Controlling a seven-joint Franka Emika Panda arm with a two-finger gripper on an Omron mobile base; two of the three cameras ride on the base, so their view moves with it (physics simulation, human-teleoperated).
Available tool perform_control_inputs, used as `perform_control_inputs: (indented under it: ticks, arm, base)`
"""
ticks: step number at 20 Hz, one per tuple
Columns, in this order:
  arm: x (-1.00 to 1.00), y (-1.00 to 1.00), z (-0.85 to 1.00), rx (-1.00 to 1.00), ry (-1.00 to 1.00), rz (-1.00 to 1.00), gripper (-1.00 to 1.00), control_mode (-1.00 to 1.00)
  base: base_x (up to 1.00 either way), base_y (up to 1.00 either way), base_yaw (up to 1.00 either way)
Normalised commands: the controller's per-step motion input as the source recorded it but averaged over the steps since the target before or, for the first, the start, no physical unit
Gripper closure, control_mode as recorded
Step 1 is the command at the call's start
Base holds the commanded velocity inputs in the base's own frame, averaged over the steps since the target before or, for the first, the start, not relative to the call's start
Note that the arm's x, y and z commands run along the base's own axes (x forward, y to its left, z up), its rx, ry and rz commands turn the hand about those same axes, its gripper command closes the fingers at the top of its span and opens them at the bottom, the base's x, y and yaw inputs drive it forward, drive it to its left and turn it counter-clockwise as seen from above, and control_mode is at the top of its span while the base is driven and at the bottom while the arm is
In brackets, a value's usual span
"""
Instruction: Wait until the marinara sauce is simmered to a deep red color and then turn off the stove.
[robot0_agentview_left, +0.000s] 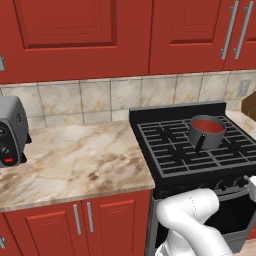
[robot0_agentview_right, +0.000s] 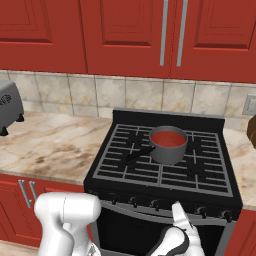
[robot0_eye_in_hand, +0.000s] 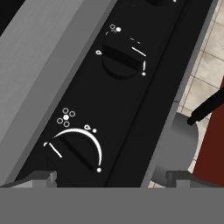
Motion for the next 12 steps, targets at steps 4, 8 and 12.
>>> perform_control_inputs:
  ticks: [4,8,12]
  arm:
    - [0.00,0.00,0.00,0.00,0.00,0.00,-1.00,-1.00]
    - [0.00,0.00,0.00,0.00,0.00,0.00,-1.00,-1.00]
    - [0.00,0.00,0.00,0.00,0.00,0.00,-1.00,-1.00]
  base:
    - [0.00,0.00,0.00]
    - [0.00,0.00,0.00]
    - [0.00,0.00,0.00]
